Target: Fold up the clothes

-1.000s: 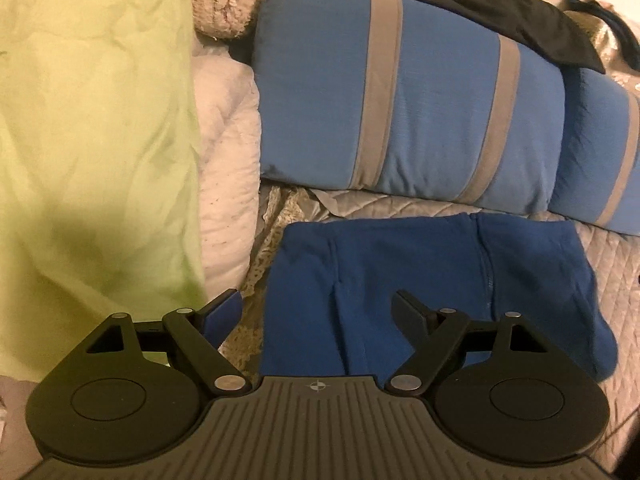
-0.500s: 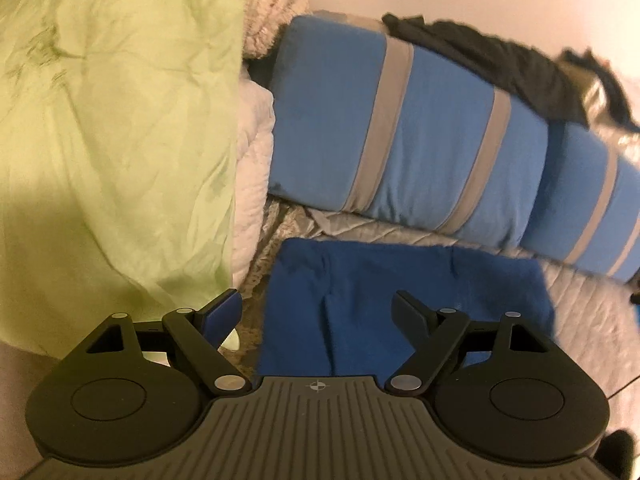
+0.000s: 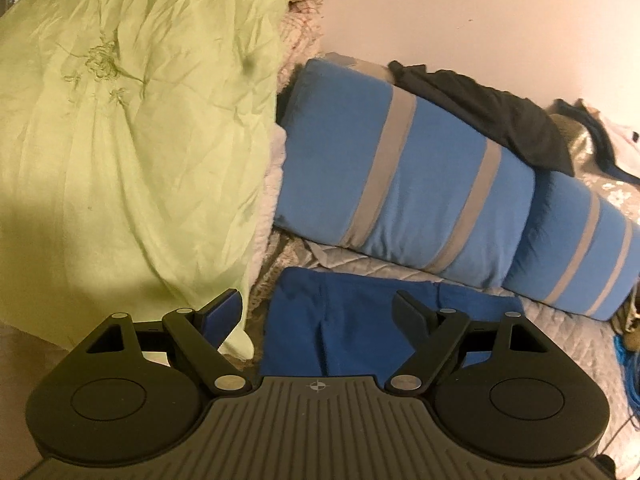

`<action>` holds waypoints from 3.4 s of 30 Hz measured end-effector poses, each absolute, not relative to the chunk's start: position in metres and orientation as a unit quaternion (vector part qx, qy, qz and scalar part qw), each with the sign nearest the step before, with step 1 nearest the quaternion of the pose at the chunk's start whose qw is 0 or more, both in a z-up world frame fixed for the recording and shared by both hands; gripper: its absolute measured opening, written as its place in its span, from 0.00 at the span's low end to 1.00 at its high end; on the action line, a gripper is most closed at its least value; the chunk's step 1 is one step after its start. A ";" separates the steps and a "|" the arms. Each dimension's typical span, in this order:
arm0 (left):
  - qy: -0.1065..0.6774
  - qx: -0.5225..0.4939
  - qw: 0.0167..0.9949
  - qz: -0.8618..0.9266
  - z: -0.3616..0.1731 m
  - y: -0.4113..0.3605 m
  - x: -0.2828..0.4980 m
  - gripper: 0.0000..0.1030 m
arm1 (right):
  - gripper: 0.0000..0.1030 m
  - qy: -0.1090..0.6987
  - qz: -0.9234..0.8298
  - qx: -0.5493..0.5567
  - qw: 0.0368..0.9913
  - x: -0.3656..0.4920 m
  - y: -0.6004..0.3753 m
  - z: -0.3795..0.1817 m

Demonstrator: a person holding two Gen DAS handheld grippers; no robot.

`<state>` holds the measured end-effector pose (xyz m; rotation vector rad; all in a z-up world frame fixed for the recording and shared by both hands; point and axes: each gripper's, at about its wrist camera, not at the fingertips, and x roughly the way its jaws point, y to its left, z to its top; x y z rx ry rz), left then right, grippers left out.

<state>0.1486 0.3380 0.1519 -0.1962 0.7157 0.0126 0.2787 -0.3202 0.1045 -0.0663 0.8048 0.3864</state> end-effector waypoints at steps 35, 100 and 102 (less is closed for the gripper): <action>0.407 -0.045 0.912 -0.002 0.097 0.299 0.119 0.80 | 1.00 0.382 0.045 -0.034 0.922 0.194 -0.551 0.102; 0.424 -0.027 0.903 -0.059 -0.011 0.183 0.034 0.80 | 1.00 0.427 0.095 0.011 0.899 0.040 -0.543 -0.018; 0.423 -0.022 0.904 -0.060 -0.015 0.180 0.038 0.80 | 1.00 0.429 0.094 0.010 0.898 0.044 -0.539 -0.023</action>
